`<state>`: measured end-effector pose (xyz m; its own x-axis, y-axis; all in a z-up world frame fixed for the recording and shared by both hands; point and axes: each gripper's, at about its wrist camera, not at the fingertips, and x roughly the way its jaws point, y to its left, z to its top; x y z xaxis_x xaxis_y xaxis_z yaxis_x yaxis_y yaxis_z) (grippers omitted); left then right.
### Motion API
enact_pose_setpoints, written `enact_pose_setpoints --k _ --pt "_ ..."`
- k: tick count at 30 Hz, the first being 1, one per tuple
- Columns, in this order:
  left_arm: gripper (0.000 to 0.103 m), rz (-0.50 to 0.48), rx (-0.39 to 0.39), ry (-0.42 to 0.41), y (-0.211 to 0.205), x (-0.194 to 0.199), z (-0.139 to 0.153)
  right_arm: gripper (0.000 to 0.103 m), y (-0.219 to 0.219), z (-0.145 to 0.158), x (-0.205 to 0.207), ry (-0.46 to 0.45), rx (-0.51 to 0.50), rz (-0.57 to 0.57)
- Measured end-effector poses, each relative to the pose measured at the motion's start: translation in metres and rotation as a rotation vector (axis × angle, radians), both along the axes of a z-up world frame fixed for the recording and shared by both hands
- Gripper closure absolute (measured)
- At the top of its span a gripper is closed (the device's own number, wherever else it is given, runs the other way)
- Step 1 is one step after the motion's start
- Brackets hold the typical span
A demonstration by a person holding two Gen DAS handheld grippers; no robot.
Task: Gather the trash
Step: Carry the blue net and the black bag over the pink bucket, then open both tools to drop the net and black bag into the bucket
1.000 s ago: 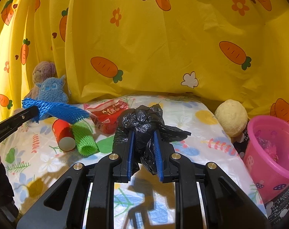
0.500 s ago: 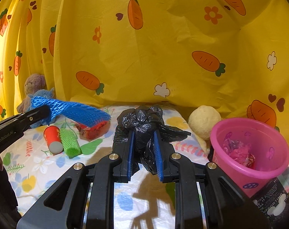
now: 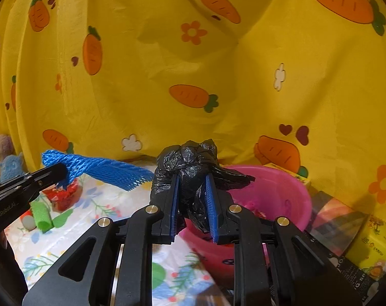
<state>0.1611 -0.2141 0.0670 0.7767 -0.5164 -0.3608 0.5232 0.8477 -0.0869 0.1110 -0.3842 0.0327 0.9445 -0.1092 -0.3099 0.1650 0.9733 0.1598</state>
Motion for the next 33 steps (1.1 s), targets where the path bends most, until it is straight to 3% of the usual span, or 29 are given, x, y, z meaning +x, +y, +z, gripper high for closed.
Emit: enact_pose_setpoints --k 6,11,21,22,23,24,25,26,33 --pt "0.101 -0.114 0.0 -0.002 -0.055 0.012 -0.009 0.082 -0.034 -0.004 0.0 0.0 0.008 -0.083" --pt "0.101 -0.174 0.009 0.055 -0.083 0.029 -0.025 0.082 -0.049 -0.01 0.007 0.017 0.008 -0.114" --pt "0.1 -0.257 0.001 0.178 -0.108 0.055 -0.055 0.081 -0.063 -0.021 0.021 0.04 0.012 -0.144" --pt "0.095 -0.265 0.009 0.201 -0.109 0.058 -0.059 0.081 -0.064 -0.022 0.021 0.043 0.015 -0.147" --pt "0.079 -0.272 0.012 0.23 -0.11 0.062 -0.063 0.081 -0.065 -0.023 0.022 0.045 0.018 -0.148" --pt "0.071 -0.264 0.01 0.252 -0.108 0.065 -0.067 0.081 -0.066 -0.023 0.023 0.047 0.021 -0.148" --pt "0.046 -0.256 0.004 0.262 -0.106 0.067 -0.069 0.081 -0.066 -0.024 0.024 0.049 0.022 -0.148" --pt "0.034 -0.243 -0.01 0.255 -0.101 0.067 -0.07 0.081 -0.066 -0.024 0.025 0.05 0.021 -0.148" --pt "0.014 -0.099 -0.057 0.196 -0.062 0.066 -0.055 0.08 -0.066 -0.027 0.029 0.063 0.021 -0.143"
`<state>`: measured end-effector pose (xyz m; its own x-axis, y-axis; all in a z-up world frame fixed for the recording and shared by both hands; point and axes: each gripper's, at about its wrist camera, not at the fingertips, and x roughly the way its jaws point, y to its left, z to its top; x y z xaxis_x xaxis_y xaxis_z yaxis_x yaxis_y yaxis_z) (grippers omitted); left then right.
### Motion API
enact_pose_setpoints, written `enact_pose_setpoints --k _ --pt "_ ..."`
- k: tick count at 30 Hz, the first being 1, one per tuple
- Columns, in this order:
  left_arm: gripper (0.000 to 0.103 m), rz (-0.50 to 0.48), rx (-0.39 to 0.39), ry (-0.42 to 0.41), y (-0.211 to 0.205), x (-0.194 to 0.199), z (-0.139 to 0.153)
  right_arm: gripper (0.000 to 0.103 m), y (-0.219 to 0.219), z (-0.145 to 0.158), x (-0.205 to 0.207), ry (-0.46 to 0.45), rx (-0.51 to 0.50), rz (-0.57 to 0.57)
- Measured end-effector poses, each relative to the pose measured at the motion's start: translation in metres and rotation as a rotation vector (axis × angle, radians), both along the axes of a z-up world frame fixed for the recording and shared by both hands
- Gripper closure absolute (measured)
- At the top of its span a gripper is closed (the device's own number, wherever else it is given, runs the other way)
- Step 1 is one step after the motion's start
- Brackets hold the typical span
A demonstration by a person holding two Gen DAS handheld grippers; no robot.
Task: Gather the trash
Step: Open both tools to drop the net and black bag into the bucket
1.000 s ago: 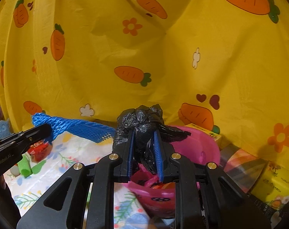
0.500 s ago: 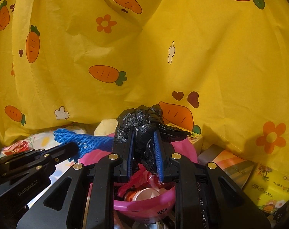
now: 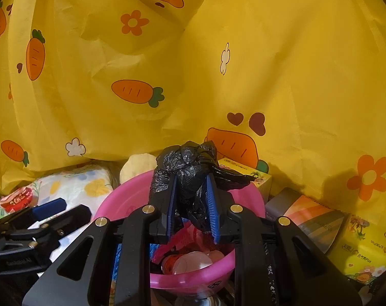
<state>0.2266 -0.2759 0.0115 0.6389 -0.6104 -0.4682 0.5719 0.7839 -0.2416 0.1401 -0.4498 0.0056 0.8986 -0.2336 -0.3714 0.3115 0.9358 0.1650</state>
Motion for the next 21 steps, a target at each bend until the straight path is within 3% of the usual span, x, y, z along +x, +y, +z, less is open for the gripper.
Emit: enact_pose_setpoints --k 4,11,17,21 --pt "0.012 0.099 0.005 -0.034 0.027 -0.005 0.008 0.08 0.003 -0.001 0.002 0.007 0.0 0.006" --pt "0.011 0.189 -0.018 -0.082 0.064 -0.018 0.021 0.08 0.021 -0.001 0.007 0.007 0.008 0.081" --pt "0.011 0.225 -0.016 -0.09 0.08 -0.021 0.023 0.08 0.035 -0.019 0.035 0.164 -0.027 0.125" --pt "0.011 0.247 -0.02 -0.091 0.092 -0.022 0.023 0.08 0.035 -0.035 0.05 0.279 -0.061 0.086"
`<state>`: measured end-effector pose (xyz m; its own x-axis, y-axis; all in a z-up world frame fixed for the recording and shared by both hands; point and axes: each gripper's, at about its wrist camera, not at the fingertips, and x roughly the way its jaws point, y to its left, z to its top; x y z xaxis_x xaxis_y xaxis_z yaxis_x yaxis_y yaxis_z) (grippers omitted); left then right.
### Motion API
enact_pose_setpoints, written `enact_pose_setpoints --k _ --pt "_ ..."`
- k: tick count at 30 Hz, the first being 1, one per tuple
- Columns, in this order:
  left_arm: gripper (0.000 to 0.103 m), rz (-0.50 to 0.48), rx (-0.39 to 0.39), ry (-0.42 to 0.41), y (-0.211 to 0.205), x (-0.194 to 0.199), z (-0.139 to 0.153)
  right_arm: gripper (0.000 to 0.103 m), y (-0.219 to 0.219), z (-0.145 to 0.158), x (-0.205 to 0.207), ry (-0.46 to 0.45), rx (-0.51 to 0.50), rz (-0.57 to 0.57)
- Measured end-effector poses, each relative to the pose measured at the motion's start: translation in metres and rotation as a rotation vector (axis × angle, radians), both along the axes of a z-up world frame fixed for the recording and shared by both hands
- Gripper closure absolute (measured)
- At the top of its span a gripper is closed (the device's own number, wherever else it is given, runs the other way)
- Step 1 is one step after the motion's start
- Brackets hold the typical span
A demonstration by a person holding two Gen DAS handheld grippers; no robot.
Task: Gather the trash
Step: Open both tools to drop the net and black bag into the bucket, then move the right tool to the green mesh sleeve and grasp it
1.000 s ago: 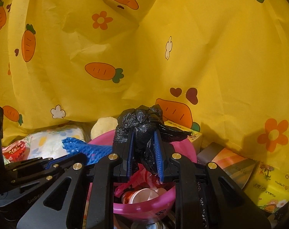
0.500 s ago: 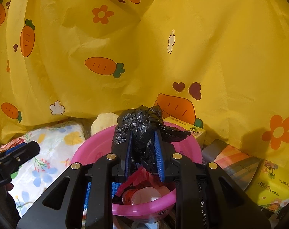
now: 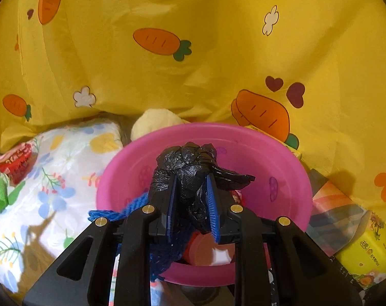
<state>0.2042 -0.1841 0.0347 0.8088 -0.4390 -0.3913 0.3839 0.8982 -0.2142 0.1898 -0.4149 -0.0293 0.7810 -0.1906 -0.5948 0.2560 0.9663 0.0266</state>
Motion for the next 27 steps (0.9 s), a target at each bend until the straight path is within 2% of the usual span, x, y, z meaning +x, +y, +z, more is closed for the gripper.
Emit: enact_pose_setpoints --k 3,6,9,11,15,19,27 --pt "0.011 0.018 0.001 -0.001 0.008 -0.001 0.0 0.08 -0.005 -0.011 0.002 0.044 -0.016 -0.04" --pt "0.011 0.044 0.007 -0.011 0.016 -0.004 0.001 0.079 -0.012 -0.014 -0.001 0.048 -0.019 -0.071" --pt "0.011 0.075 0.016 -0.011 0.025 -0.005 0.002 0.058 -0.018 -0.014 -0.004 0.039 -0.032 -0.105" --pt "0.011 0.096 0.016 -0.011 0.033 -0.005 0.002 0.045 -0.022 -0.012 -0.009 0.018 -0.019 -0.124" --pt "0.01 0.14 0.021 -0.007 0.048 -0.007 0.001 0.038 -0.028 -0.001 -0.02 -0.041 0.011 -0.145" --pt "0.007 0.186 0.019 -0.001 0.065 -0.011 -0.001 0.023 -0.026 0.01 -0.032 -0.11 0.004 -0.164" --pt "0.007 0.281 0.061 0.009 0.097 -0.024 -0.004 0.014 -0.001 0.035 -0.062 -0.271 0.023 -0.172"
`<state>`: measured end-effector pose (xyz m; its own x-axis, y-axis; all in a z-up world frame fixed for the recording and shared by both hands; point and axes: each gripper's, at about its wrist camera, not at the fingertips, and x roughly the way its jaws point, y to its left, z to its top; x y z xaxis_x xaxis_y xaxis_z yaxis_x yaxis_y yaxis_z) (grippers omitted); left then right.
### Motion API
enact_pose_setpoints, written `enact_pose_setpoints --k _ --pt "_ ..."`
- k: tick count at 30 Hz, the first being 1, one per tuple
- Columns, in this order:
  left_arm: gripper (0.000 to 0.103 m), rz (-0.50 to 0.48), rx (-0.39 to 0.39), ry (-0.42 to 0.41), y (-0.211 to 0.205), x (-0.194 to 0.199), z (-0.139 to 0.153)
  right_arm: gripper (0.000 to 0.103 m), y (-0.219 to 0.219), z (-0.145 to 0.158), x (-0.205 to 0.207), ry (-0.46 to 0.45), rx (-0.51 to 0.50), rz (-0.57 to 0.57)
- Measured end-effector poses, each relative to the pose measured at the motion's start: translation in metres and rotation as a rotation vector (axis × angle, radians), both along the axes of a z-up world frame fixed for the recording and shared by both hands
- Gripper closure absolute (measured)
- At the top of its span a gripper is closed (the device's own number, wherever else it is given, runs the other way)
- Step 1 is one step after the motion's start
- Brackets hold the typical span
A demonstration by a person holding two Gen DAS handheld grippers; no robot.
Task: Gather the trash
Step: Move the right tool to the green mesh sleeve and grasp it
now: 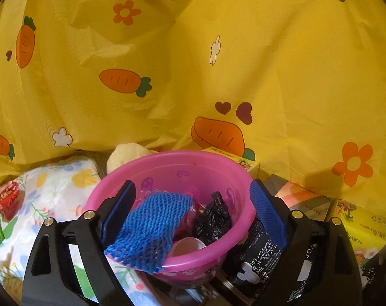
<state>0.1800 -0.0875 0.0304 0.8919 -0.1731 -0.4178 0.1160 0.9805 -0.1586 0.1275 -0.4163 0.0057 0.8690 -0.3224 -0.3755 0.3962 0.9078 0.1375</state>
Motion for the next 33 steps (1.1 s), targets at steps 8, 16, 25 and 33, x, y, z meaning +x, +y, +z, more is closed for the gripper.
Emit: enact_pose_setpoints --k 8,16,25,33 --pt "0.007 0.13 0.031 0.024 0.052 -0.012 -0.01 0.013 0.062 0.015 -0.008 -0.091 0.004 0.158" --pt "0.007 0.261 0.049 0.055 0.116 -0.019 -0.018 0.013 0.148 0.017 0.01 -0.073 -0.008 0.363" --pt "0.007 0.455 0.039 0.094 0.193 -0.027 -0.027 0.013 0.26 0.007 0.041 0.007 -0.05 0.649" --pt "0.007 0.579 0.008 0.098 0.244 -0.034 -0.026 0.013 0.345 -0.008 0.069 0.101 -0.108 0.833"
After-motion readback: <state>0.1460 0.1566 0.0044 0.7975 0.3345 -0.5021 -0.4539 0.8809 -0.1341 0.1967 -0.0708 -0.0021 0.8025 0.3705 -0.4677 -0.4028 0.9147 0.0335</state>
